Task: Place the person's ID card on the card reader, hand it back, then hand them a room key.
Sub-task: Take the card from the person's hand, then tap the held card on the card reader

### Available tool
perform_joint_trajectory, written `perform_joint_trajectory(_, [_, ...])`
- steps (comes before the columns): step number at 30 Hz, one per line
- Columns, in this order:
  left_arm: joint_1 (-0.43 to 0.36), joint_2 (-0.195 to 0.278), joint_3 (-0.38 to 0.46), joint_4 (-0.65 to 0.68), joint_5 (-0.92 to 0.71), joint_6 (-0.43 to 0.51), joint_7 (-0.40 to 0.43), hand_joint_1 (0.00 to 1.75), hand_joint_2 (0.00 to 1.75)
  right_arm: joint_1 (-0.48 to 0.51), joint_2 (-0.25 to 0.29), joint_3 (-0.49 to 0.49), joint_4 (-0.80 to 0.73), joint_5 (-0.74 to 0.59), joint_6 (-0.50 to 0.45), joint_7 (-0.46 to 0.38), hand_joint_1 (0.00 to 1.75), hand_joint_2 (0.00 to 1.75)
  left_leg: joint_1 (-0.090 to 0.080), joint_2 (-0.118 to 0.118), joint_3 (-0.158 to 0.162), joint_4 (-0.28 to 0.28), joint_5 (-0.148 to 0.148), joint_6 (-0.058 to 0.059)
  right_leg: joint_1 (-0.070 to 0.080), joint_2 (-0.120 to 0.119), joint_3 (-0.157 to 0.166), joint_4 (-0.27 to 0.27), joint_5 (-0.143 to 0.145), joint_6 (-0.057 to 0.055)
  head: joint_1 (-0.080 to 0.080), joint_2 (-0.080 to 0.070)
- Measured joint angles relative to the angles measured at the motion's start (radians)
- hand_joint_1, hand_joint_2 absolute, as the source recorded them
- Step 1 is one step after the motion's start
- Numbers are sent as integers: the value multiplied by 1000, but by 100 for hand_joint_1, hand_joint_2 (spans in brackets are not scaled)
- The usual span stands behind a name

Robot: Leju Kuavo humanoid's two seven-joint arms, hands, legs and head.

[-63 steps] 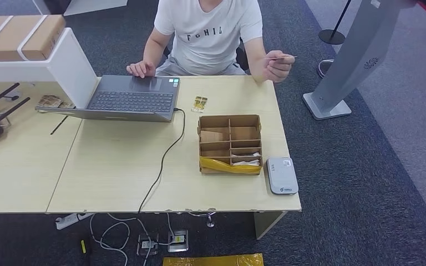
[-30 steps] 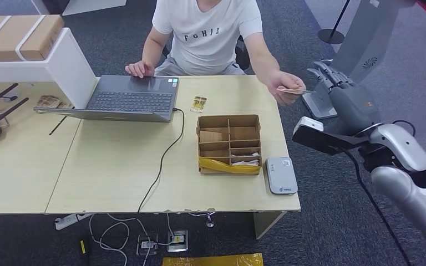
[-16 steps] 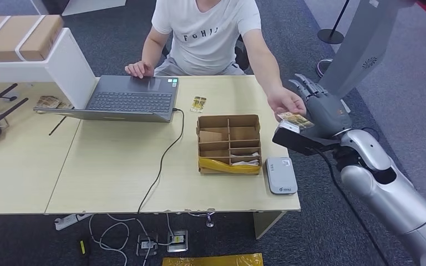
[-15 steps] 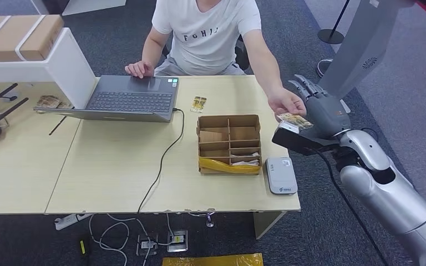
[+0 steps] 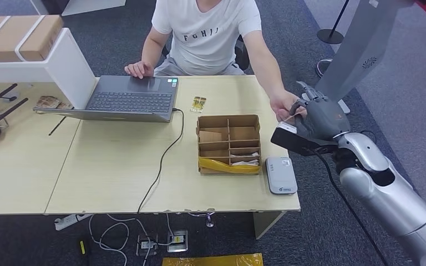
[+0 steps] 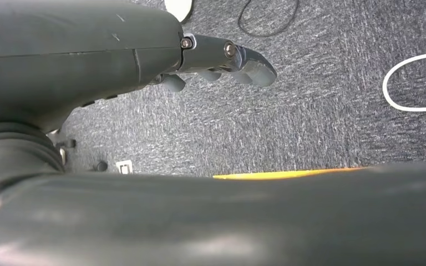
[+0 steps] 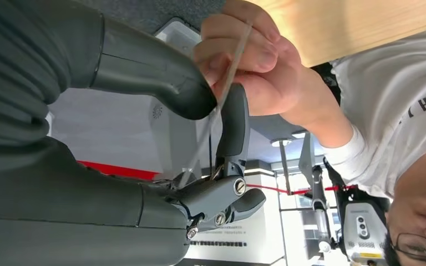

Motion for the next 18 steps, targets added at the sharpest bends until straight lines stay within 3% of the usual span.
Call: perform_joint_trajectory(18, [0,3,-3,0,-2,5,1,0,0,59,-19,13,6,-2,-16,-28,175,175,0,2,0,0,0,0,0,2,0,0,0,0,0,0])
